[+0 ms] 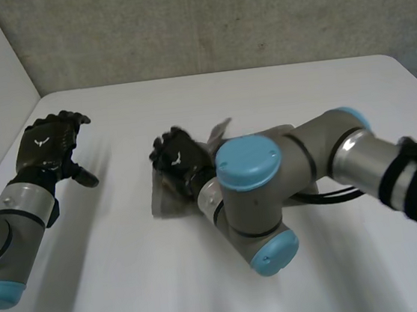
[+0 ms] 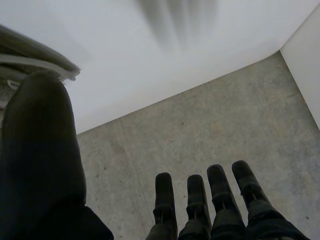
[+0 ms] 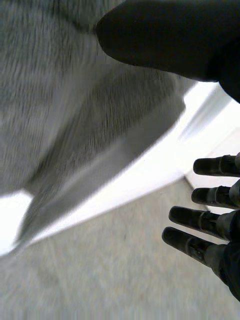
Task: Fold the towel.
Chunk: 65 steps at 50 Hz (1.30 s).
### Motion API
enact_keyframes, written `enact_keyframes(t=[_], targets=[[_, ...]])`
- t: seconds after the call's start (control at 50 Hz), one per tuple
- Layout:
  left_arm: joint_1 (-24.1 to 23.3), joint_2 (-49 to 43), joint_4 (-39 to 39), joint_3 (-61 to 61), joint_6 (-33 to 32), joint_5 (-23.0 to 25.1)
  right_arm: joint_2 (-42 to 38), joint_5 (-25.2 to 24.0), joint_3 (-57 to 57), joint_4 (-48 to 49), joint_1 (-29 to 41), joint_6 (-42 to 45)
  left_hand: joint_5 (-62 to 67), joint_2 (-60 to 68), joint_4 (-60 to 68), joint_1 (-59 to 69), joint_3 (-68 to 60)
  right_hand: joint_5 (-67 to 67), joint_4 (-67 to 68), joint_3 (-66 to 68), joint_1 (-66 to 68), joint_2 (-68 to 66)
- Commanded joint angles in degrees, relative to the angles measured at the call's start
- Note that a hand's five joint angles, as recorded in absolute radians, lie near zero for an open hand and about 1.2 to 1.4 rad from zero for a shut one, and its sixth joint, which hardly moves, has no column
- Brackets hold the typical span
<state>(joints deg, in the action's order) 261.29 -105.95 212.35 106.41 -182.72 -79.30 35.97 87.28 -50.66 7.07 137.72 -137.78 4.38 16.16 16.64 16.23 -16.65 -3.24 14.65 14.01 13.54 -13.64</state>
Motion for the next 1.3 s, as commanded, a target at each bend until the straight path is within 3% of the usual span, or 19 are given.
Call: enact_keyframes(t=[0.02,0.16,0.2,0.26,0.36,0.46,0.6,0.7,0.76,0.8,0.84,1.02,1.06,1.18,1.3], targets=[[-1.92,1.36,0.0,-2.07,0.35,0.2,15.42,1.41,-14.26,4.61,-5.6,-4.06,-1.14,-2.92,-3.39,-2.99,3.41,3.24,-4.65,-4.01,-3.54,3.64],[-7.55,1.18,-0.09,-4.89,1.49,0.2,26.0,0.7,-26.16,4.26,-14.32,-11.19,-0.97,-2.75,-3.23,-2.82,3.24,3.24,-4.65,-4.01,-3.54,3.64],[-11.05,0.22,-0.09,-6.64,2.11,0.2,28.45,0.27,-31.67,4.44,-18.87,-14.17,-0.97,-2.75,-3.23,-2.82,3.24,3.24,-4.65,-4.01,-3.54,3.64],[-12.83,-1.28,-0.09,-7.71,2.02,0.2,28.98,-0.09,-34.33,4.62,-20.91,-15.15,-0.97,-2.75,-3.23,-2.82,3.24,3.24,-4.65,-4.01,-3.54,3.64],[-20.55,-10.66,-0.26,-14.54,1.67,-0.33,29.25,-4.64,-42.4,5.58,-26.26,-18.13,-0.3,-2.08,-2.55,-2.15,2.57,3.24,-4.65,-4.01,-3.54,3.64],[-23.1,-17.69,-0.71,-20.08,1.32,-0.59,29.16,-6.24,-45.84,7.51,-27.33,-19.8,0.04,-1.74,-2.22,-1.81,2.24,3.24,-4.65,-4.01,-3.54,3.64],[-23.55,-23.95,-1.41,-25.9,-1.67,-1.21,28.28,-6.5,-47.78,12.09,-27.15,-22.0,0.21,-1.57,-2.05,-1.64,2.07,3.24,-4.65,-4.01,-3.54,3.64],[-23.37,-24.13,-1.67,-26.34,-2.81,-4.55,25.47,-6.86,-47.52,13.32,-26.98,-23.23,0.04,-1.74,-2.22,-1.81,2.23,3.24,-4.65,-4.01,-3.54,3.64],[-22.93,-23.16,-1.85,-25.72,-2.64,-6.22,23.45,-7.29,-47.16,13.76,-26.98,-23.23,-0.3,-2.08,-2.55,-2.14,2.57,-3.07,1.66,2.29,2.77,-2.67],[-22.67,-20.8,-1.94,-24.24,-2.46,-6.92,22.05,-8.08,-46.82,14.02,-27.06,-23.15,-0.63,-2.41,-2.89,-2.48,2.91,-18.8,17.39,18.02,18.5,-18.39],[-22.5,-19.66,-1.85,-23.1,-2.37,-6.92,21.26,-8.35,-46.55,14.28,-27.15,-22.89,-0.8,-2.58,-3.06,-2.65,3.07,-26.21,24.8,25.43,25.91,-25.8],[-21.7,-14.02,-1.85,-18.6,-2.2,-7.01,19.93,-7.82,-45.49,14.11,-27.86,-21.3,-1.14,-2.92,-3.39,-2.99,3.41,-51.85,50.44,51.08,51.55,-51.45],[-21.18,-12.1,-1.85,-16.77,-2.2,-7.01,21.59,-7.91,-45.93,13.15,-29.08,-19.9,-1.31,-3.09,-3.56,-3.15,3.58,-66.71,65.31,65.94,66.41,-66.31],[-19.33,-9.01,-1.85,-13.51,-2.2,-6.75,27.93,-8.35,-45.76,8.13,-31.28,-16.99,-1.31,-3.09,-3.56,-3.15,3.58,-66.76,65.35,65.99,66.46,-66.36],[-17.57,-5.58,-1.76,-10.17,-2.29,-6.4,31.09,-8.88,-38.99,-3.29,-31.02,-6.27,-1.31,-3.09,-3.56,-3.15,3.58,-66.76,65.35,65.99,66.46,-66.36]])
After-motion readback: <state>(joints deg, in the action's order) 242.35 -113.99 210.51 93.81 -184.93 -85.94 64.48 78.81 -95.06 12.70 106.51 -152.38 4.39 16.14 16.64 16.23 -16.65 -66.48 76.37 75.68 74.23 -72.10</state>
